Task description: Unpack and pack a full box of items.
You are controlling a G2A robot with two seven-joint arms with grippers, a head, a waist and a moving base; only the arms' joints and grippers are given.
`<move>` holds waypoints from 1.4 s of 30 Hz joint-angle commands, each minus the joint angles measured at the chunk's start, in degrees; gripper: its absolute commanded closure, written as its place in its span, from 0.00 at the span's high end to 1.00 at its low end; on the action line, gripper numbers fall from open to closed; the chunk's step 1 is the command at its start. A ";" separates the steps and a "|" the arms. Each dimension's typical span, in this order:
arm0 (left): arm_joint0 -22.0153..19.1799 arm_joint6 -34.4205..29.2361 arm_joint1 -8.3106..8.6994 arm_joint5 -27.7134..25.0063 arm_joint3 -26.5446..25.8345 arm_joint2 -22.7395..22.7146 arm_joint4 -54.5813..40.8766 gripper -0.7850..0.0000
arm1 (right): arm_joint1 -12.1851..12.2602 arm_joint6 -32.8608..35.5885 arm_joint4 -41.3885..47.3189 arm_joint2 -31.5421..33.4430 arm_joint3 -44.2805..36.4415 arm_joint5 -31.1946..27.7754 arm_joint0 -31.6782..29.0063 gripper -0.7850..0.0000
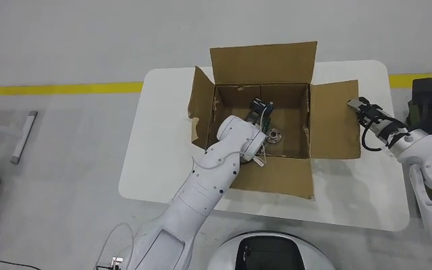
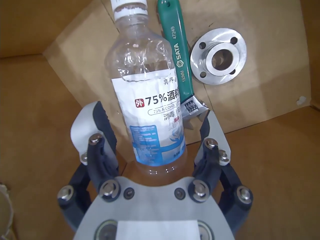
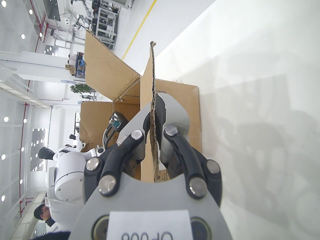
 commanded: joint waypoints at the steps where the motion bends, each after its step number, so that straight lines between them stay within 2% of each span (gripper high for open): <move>1: -0.16 0.06 -0.14 -0.07 0.73 0.05 0.12 0.84 | 0.06 0.01 0.01 -0.04 0.02 0.07 -0.01 0.00; 5: -0.31 0.37 -0.42 -0.31 2.02 0.17 0.41 0.64 | 0.18 0.05 0.02 -0.12 0.00 0.09 0.02 0.00; 9: -0.48 0.42 -0.70 -0.52 3.00 0.26 0.58 0.55 | 0.30 -0.01 0.12 -0.23 0.14 0.02 0.10 0.00; 13: -0.72 0.81 -0.99 -0.62 3.83 0.36 0.70 0.42 | 0.39 -0.09 0.19 -0.50 0.28 -0.05 0.27 0.00; 14: -0.80 0.88 -1.10 -0.60 4.04 0.38 0.70 0.37 | 0.42 -0.09 0.22 -0.58 0.32 -0.10 0.31 0.00; 15: -0.84 1.00 -1.18 -0.63 4.14 0.41 0.73 0.25 | 0.45 -0.09 0.25 -0.61 0.37 -0.14 0.33 0.00; 16: -0.86 1.05 -1.26 -0.69 4.24 0.45 0.77 0.08 | 0.47 -0.11 0.27 -0.64 0.41 -0.17 0.35 0.00; 17: -0.87 1.09 -1.33 -0.69 4.26 0.51 0.89 0.00 | 0.50 -0.15 0.34 -0.67 0.48 -0.19 0.37 0.00; 21: -0.82 1.31 -1.40 -0.08 3.14 -0.10 1.14 0.00 | 0.57 -0.60 0.63 -0.73 0.80 -0.29 0.50 0.00; 25: -0.56 1.58 -1.15 0.39 -1.20 -1.97 0.64 0.00 | 0.69 -0.85 0.54 -0.62 1.23 -0.48 0.90 0.00; 34: 1.89 -3.78 0.36 2.13 -15.04 -8.03 2.25 0.00 | 1.25 -0.02 -1.25 -0.06 3.42 -1.54 3.42 0.00; 37: 3.07 -3.75 0.72 4.71 -20.96 -10.00 4.02 0.00 | 1.52 0.76 -2.20 0.20 4.14 -1.82 4.34 0.00; 38: 3.39 -3.90 0.76 5.51 -22.43 -10.51 4.08 0.00 | 1.58 0.99 -2.21 0.25 4.36 -1.88 4.53 0.11; 39: 3.55 -4.27 0.79 5.83 -23.57 -10.94 3.94 0.00 | 1.65 1.23 -2.36 0.26 4.45 -1.97 4.71 0.40; 40: 3.44 -4.43 0.85 5.85 -24.49 -11.37 4.27 0.00 | 1.72 1.53 -2.65 0.21 4.43 -2.25 4.86 1.00; 42: 3.16 -4.77 1.00 5.69 -25.78 -12.23 5.40 0.00 | 1.85 1.02 -3.81 0.24 4.08 -2.86 5.08 1.00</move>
